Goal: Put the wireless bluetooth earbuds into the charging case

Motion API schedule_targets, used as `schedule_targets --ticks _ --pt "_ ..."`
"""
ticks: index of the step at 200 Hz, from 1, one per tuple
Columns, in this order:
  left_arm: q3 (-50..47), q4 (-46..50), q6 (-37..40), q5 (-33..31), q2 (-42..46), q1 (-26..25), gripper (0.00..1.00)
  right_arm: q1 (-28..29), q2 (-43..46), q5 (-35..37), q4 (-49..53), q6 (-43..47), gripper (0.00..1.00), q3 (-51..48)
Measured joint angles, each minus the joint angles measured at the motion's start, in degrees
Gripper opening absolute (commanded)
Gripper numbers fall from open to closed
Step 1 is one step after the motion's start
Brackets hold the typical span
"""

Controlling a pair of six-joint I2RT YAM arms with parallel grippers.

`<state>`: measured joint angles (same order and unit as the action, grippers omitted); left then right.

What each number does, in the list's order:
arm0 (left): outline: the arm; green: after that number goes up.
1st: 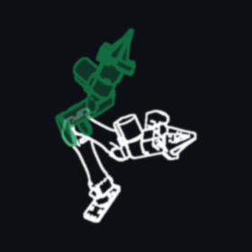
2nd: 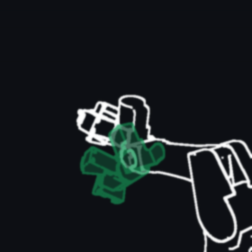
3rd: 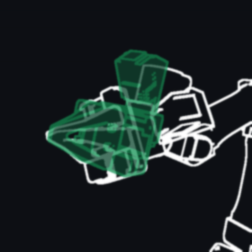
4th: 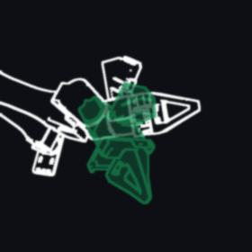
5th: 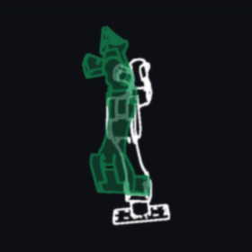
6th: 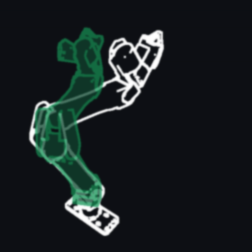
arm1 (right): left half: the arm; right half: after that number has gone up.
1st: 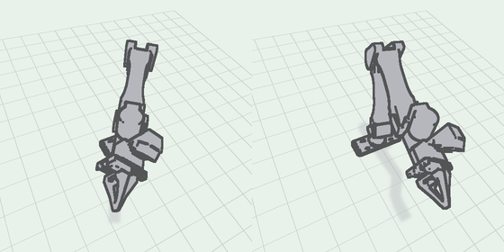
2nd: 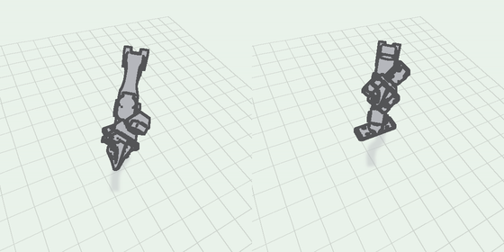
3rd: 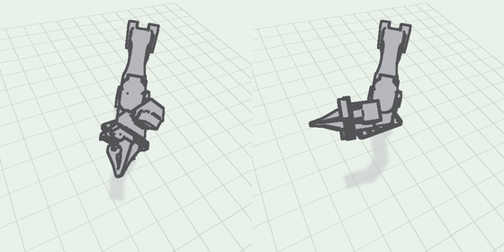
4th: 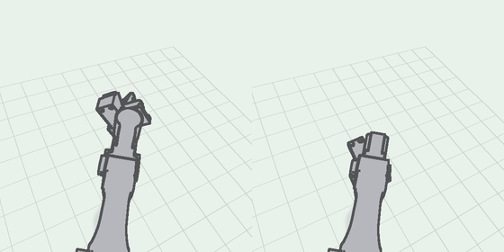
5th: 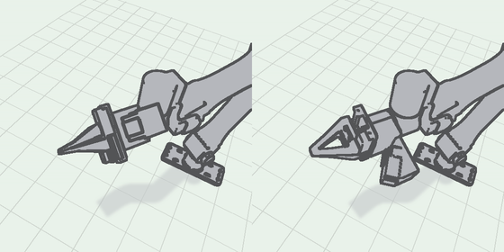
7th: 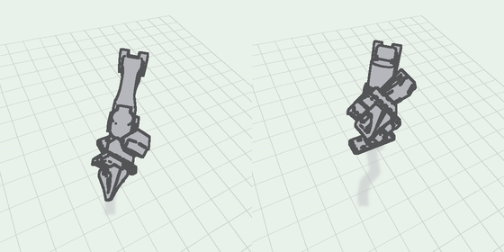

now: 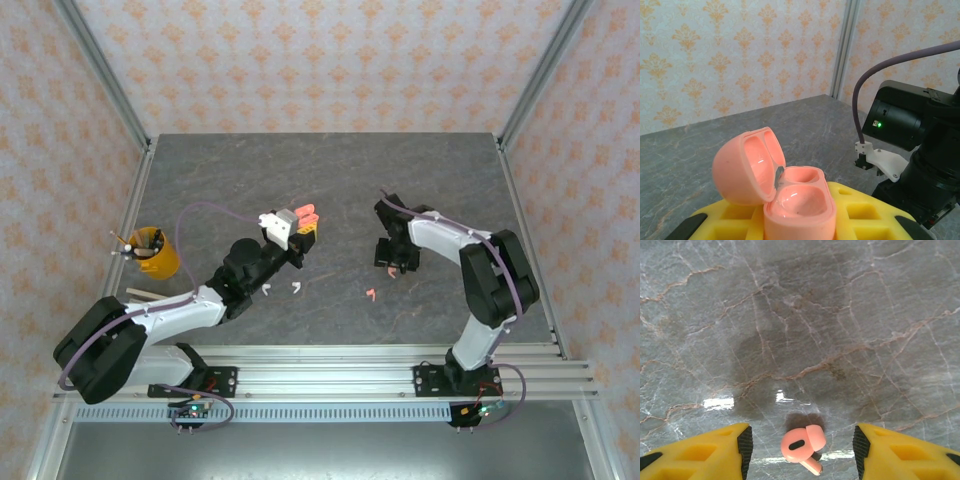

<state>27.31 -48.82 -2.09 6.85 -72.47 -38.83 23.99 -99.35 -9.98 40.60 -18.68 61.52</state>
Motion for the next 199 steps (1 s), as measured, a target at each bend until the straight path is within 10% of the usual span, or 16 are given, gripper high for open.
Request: schedule_targets --ticks 199 --pt "0.0 0.0 0.0 0.0 0.0 0.0 0.0 0.0 -1.7 -2.0 0.2 2.4 0.39 0.1"
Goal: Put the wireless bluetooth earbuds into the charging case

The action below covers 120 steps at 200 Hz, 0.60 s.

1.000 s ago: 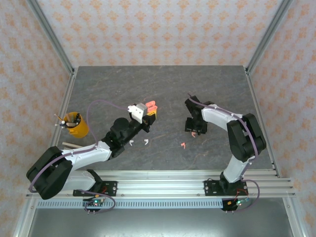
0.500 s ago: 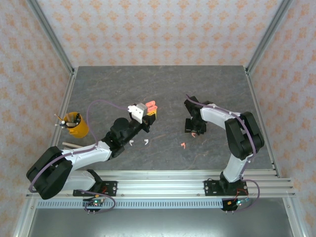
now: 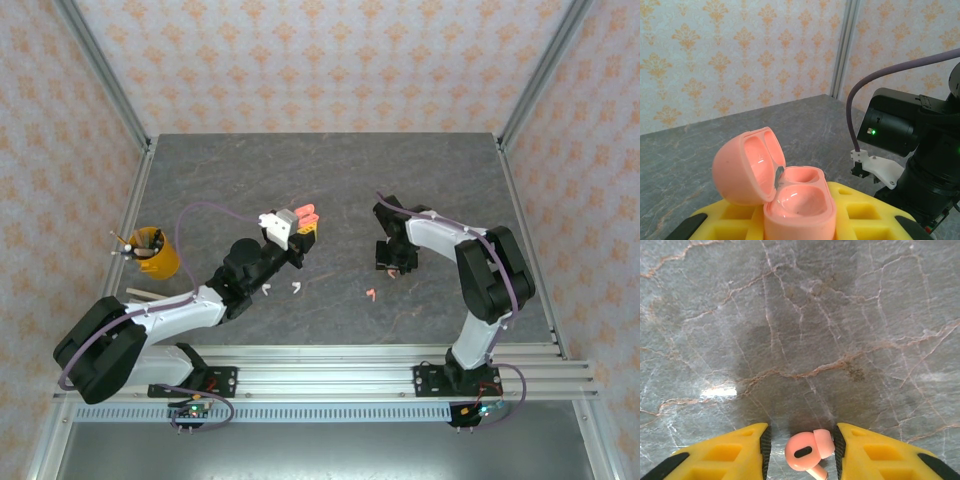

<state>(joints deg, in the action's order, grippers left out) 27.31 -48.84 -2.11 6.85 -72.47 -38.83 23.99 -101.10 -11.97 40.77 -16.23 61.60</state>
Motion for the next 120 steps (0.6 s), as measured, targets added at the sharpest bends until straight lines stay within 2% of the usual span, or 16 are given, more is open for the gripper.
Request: schedule_targets --ticks 120 --pt "0.0 0.0 0.0 0.0 0.0 0.0 0.0 0.0 0.2 0.5 0.1 -0.5 0.25 -0.2"
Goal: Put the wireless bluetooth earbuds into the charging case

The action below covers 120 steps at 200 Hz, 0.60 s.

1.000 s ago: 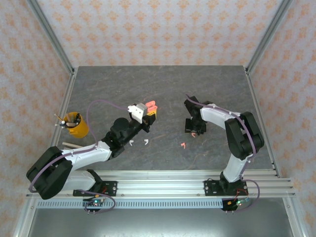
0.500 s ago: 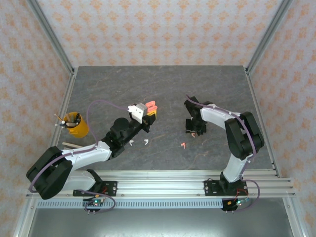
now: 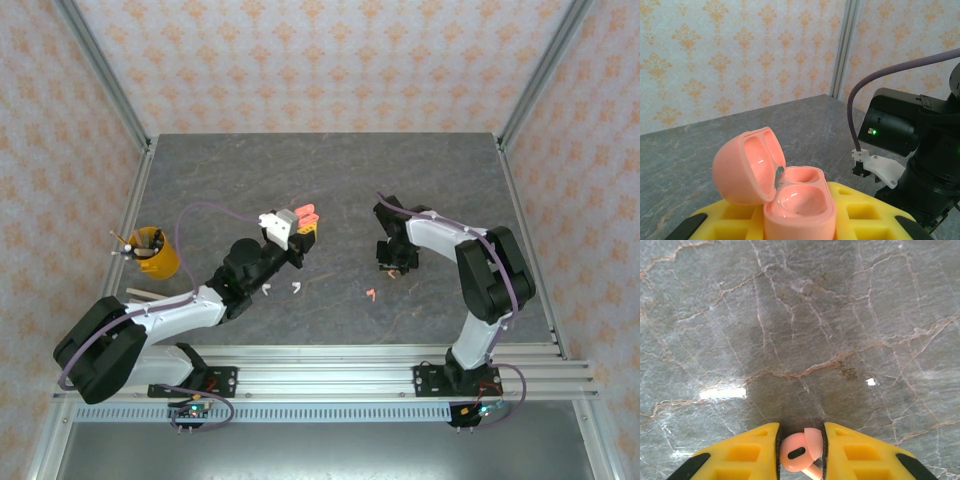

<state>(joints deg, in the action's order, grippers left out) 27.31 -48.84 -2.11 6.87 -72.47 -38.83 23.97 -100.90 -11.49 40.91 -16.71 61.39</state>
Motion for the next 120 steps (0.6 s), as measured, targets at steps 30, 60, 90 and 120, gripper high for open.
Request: schedule_targets --ticks 30,60,90,120 --pt "0.0 0.0 0.0 0.0 0.0 0.0 0.0 0.0 1.0 -0.5 -0.9 -0.8 0.24 -1.1" --pt "0.1 0.0 0.0 0.0 0.0 0.0 0.0 0.0 3.0 -1.2 -2.0 -2.2 0.23 -2.5" --pt "0.7 0.2 0.0 0.0 0.0 0.0 0.0 0.0 7.3 -1.9 -3.6 -3.7 0.23 -3.7" --pt "1.3 0.7 0.1 0.2 0.1 0.0 0.0 0.0 13.8 -2.4 -5.6 -5.4 0.23 -3.7"
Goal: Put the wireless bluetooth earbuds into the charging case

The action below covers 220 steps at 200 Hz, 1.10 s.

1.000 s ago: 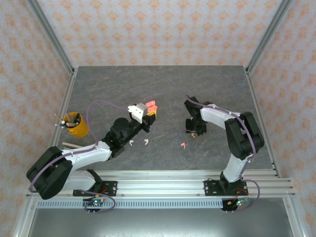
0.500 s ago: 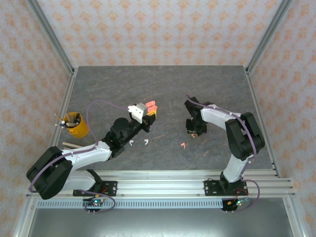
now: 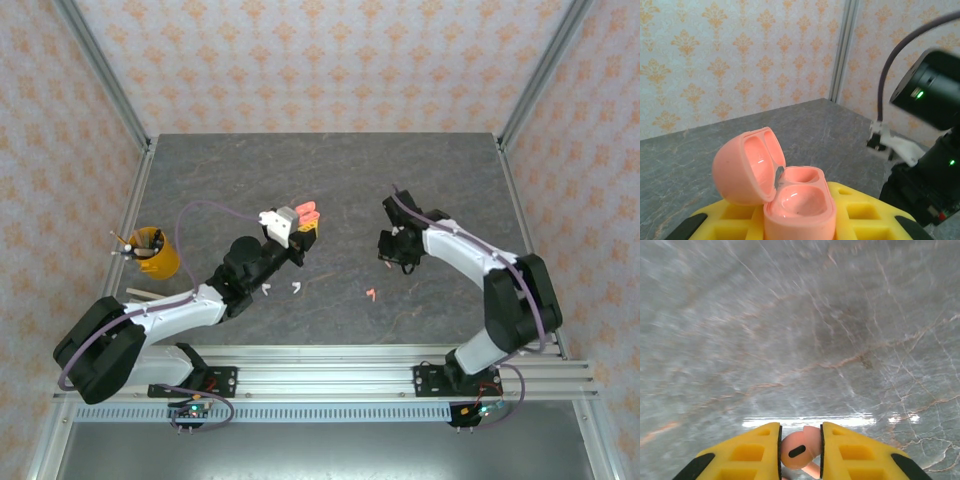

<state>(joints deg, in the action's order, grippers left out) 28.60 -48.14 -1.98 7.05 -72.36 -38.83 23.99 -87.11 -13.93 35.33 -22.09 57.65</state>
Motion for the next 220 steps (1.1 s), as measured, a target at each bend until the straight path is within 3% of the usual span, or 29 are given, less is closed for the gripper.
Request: schedule_targets --ticks 74,132,179,220 --pt "4.8 3.5 1.1 3.3 0.4 0.0 0.0 0.0 14.2 -2.3 -5.0 -3.9 0.23 5.9" --pt "9.6 4.2 2.3 4.9 -0.3 -0.2 0.0 0.0 19.0 -6.6 -16.1 -7.8 0.24 13.9" --pt "14.8 3.8 3.1 2.2 -5.9 -2.1 0.0 1.1 21.2 -8.2 -29.6 -13.2 0.25 11.6" --pt "20.3 3.1 4.7 -1.9 -11.1 -3.5 0.0 6.6 21.9 -5.1 -37.9 -14.3 0.25 7.6"
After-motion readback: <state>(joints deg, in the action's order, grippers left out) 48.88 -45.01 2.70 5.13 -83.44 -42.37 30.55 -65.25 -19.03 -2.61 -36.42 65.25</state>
